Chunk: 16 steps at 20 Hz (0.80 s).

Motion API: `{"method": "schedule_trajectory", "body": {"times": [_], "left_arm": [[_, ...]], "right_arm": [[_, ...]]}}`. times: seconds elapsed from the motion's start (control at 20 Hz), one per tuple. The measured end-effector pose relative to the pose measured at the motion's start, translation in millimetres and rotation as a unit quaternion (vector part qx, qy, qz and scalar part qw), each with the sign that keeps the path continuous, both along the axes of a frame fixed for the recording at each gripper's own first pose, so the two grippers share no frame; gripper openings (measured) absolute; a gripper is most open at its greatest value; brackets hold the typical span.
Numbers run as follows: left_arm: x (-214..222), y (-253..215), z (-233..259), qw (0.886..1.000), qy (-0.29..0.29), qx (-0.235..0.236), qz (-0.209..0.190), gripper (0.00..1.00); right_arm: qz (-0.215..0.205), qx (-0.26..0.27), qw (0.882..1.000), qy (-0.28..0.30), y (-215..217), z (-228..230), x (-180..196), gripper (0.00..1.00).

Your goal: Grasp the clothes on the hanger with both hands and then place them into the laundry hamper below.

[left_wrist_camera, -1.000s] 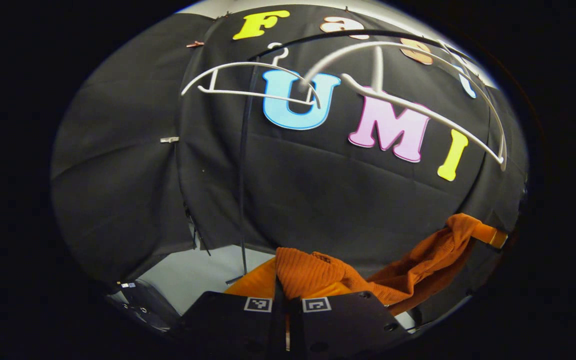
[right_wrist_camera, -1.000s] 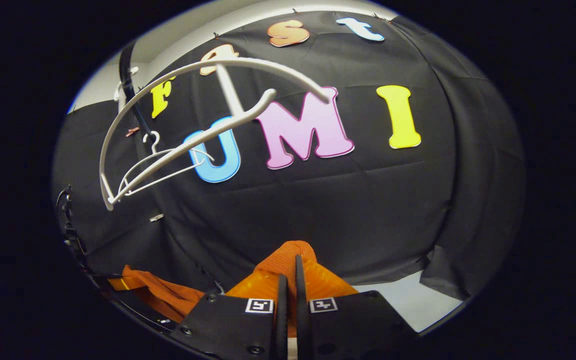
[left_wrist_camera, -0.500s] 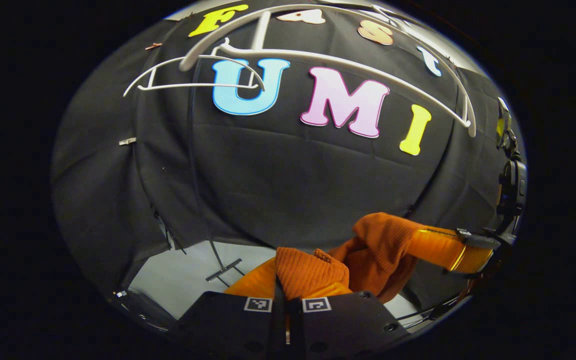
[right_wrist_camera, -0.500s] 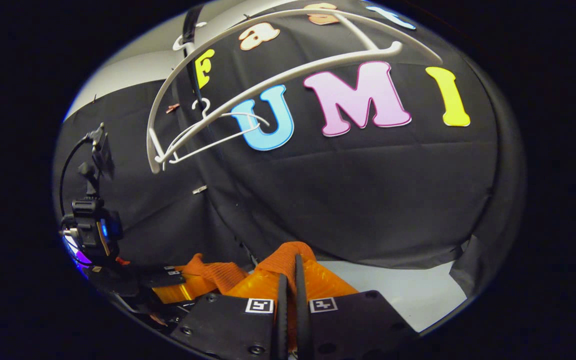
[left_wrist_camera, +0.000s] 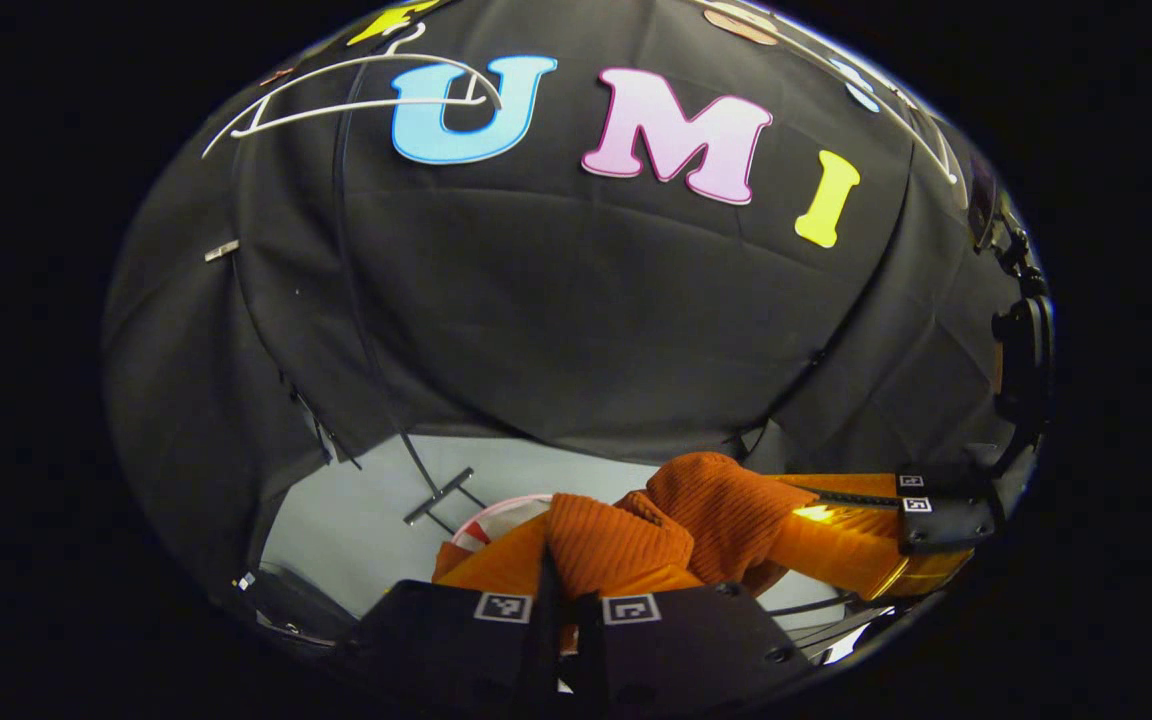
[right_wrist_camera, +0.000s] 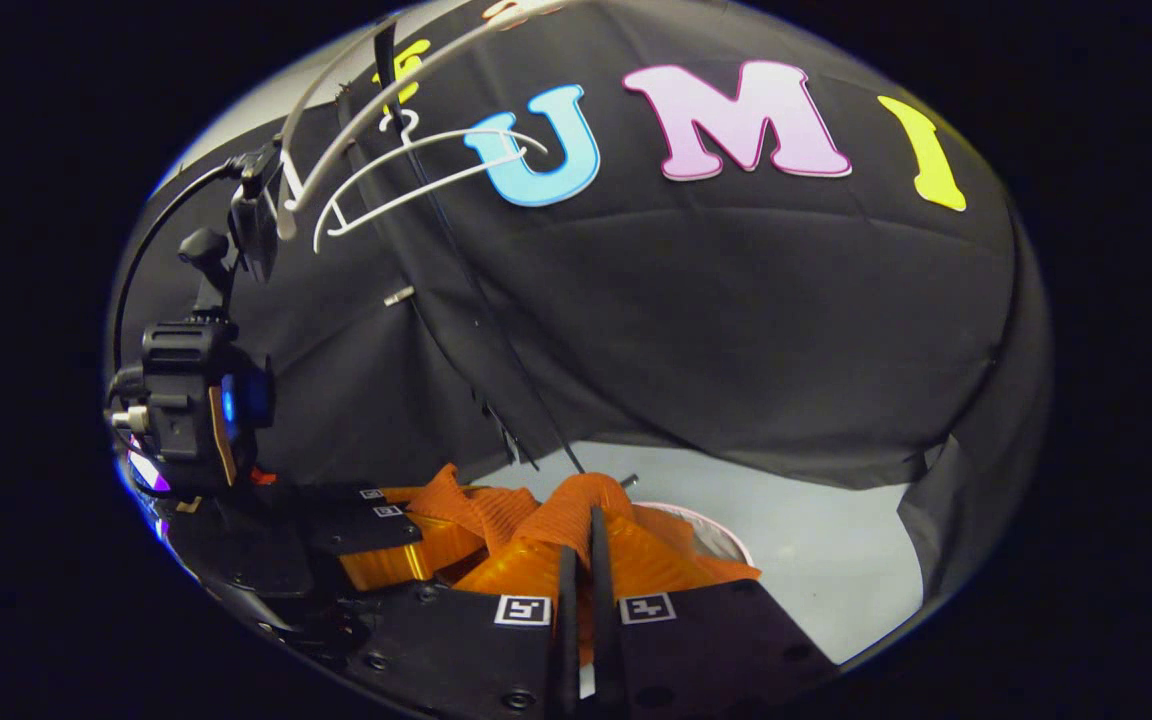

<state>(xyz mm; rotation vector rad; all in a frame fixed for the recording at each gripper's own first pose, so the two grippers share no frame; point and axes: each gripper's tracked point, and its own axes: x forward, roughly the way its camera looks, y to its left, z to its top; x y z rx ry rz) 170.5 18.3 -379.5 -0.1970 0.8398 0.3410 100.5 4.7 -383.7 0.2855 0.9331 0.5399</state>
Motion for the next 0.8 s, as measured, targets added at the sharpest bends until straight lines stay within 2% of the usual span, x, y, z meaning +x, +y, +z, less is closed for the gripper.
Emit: {"method": "schedule_trajectory", "body": {"times": [0.1,0.15,0.2,0.25,0.35,0.4,0.45,0.5,0.55,0.6,0.75,0.8], "left_arm": [[-4,-2,-4,1.000,0.012,-0.010,-0.002,0.17],[-4,-1,-3,1.000,0.012,-0.012,-0.001,0.24],[-3,1,-2,1.000,0.008,-0.012,-0.002,0.19],[0,2,0,1.000,0.005,-0.011,-0.002,0.27],[0,4,-1,1.000,0.006,-0.006,-0.001,0.28],[-2,4,-2,1.000,0.007,-0.006,-0.002,0.28],[-2,3,-1,1.000,0.007,-0.009,-0.003,0.38],[-2,3,-5,1.000,0.008,-0.010,-0.003,0.41],[-3,3,-7,1.000,0.010,-0.012,-0.003,0.43],[-5,3,-8,1.000,0.011,-0.012,-0.001,0.39],[-14,5,-14,1.000,0.020,-0.015,0.002,0.74],[-20,7,-16,1.000,0.024,-0.015,0.006,0.80]], "right_arm": [[0.006,-0.026,0.999,0.023,-6,-17,-9,0.10],[0.011,-0.035,0.999,0.033,-9,-24,-15,0.10],[0.015,-0.039,0.998,0.044,-9,-30,-20,0.10],[0.019,-0.039,0.998,0.055,-9,-35,-26,0.10],[0.024,-0.019,0.997,0.066,-3,-31,-33,0.10],[0.021,-0.020,0.998,0.058,-4,-24,-31,0.35],[0.021,-0.030,0.998,0.046,-4,-21,-26,0.59],[0.021,-0.041,0.998,0.038,-6,-23,-22,0.84],[0.020,-0.051,0.998,0.034,-11,-21,-19,0.82],[0.018,-0.055,0.998,0.035,-12,-24,-16,0.80],[0.002,-0.057,0.997,0.046,-6,-30,-11,0.83],[-0.002,-0.058,0.997,0.047,-5,-28,-10,0.83]]}}
